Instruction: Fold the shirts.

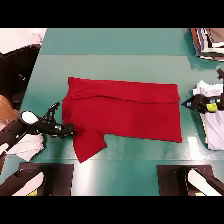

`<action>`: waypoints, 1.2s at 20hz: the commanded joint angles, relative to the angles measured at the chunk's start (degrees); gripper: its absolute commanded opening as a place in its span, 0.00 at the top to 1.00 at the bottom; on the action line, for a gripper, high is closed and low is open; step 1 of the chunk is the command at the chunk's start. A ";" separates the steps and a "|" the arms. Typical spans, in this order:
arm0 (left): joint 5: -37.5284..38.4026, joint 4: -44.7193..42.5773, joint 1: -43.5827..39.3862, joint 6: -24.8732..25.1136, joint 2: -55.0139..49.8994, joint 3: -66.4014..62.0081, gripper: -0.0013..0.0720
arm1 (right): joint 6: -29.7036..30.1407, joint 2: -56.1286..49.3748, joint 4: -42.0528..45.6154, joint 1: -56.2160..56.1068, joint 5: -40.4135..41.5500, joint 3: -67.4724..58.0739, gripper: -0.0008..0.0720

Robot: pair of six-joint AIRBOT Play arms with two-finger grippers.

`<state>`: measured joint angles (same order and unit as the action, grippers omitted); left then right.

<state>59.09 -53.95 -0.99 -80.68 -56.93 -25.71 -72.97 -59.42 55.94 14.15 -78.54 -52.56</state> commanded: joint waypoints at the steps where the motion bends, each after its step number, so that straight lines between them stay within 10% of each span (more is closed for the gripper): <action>1: 1.20 0.87 -0.85 -0.50 3.28 -0.24 0.95 | -0.07 0.20 7.89 3.93 -3.76 5.03 0.53; 5: 2.93 0.35 -0.85 -1.60 9.75 -0.72 0.95 | -0.04 -0.39 16.37 11.65 -1.49 16.92 0.36; 10: 2.89 0.13 -0.85 -1.46 9.92 -0.72 0.95 | -0.02 -6.62 10.47 9.97 3.61 22.40 0.37; 13: 3.98 -1.38 -0.85 -1.42 9.92 -0.72 0.95 | -0.02 -8.94 9.64 4.79 5.25 21.94 0.54; 16: 12.72 -9.44 -0.85 -3.65 10.10 -3.08 0.95 | -0.02 -7.19 10.10 0.76 4.44 19.47 0.96; 24: 28.41 -11.28 -0.85 -12.07 25.44 -5.62 0.96 | -2.12 11.80 21.62 -2.64 -12.07 13.33 0.97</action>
<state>81.06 -64.71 -1.85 -88.55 -37.63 -30.94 -73.38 -53.95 73.84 12.10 -83.79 -37.50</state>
